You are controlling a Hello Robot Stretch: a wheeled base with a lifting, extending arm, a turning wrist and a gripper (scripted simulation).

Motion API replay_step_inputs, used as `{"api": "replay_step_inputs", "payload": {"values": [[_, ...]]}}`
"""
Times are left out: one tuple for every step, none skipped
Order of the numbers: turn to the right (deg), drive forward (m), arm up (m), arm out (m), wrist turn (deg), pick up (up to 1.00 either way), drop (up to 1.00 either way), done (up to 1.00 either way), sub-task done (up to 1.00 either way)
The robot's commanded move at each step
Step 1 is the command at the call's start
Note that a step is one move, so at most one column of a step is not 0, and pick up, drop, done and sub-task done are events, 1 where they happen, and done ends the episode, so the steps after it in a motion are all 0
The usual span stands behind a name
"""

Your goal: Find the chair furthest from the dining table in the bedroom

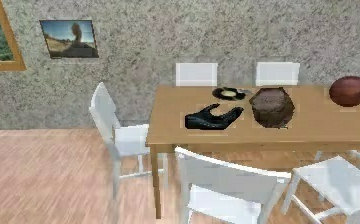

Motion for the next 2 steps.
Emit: {"api": "replay_step_inputs", "payload": {"values": [[45.0, 0.0, 0.0, 0.0, 0.0, 0.0, 0.0, 0.0, 0.0], [36.0, 0.0, 0.0, 0.0, 0.0, 0.0, 0.0, 0.0, 0.0]]}}
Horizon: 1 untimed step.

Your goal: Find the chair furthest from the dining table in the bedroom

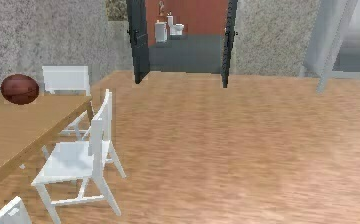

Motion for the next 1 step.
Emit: {"api": "replay_step_inputs", "payload": {"values": [[0.0, 0.3, 0.0, 0.0, 0.0, 0.0, 0.0, 0.0, 0.0]]}}
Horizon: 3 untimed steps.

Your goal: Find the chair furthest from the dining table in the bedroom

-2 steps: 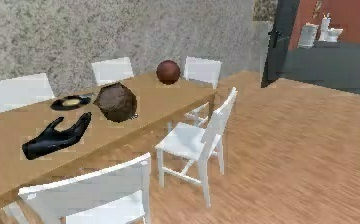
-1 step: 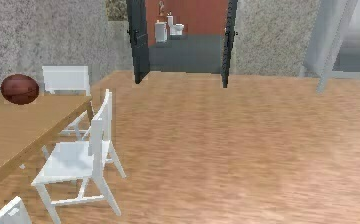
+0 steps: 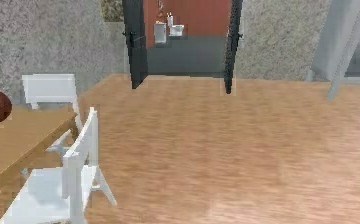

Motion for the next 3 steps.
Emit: {"api": "replay_step_inputs", "payload": {"values": [[-45.0, 0.0, 0.0, 0.0, 0.0, 0.0, 0.0, 0.0, 0.0], [-45.0, 0.0, 0.0, 0.0, 0.0, 0.0, 0.0, 0.0, 0.0], [-45.0, 0.0, 0.0, 0.0, 0.0, 0.0, 0.0, 0.0, 0.0]]}}
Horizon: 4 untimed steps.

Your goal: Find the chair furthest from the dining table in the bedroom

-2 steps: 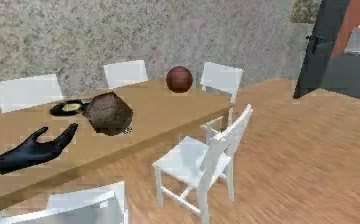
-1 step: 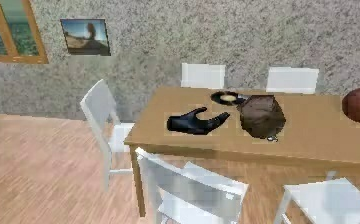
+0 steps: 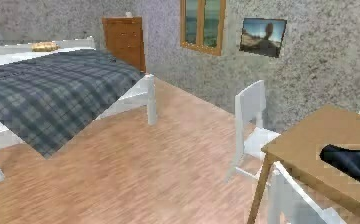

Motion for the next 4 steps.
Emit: {"api": "replay_step_inputs", "payload": {"values": [[-36.0, 0.0, 0.0, 0.0, 0.0, 0.0, 0.0, 0.0, 0.0], [0.0, 0.5, 0.0, 0.0, 0.0, 0.0, 0.0, 0.0, 0.0], [39.0, 0.0, 0.0, 0.0, 0.0, 0.0, 0.0, 0.0, 0.0], [0.0, 0.25, 0.0, 0.0, 0.0, 0.0, 0.0, 0.0, 0.0]]}}
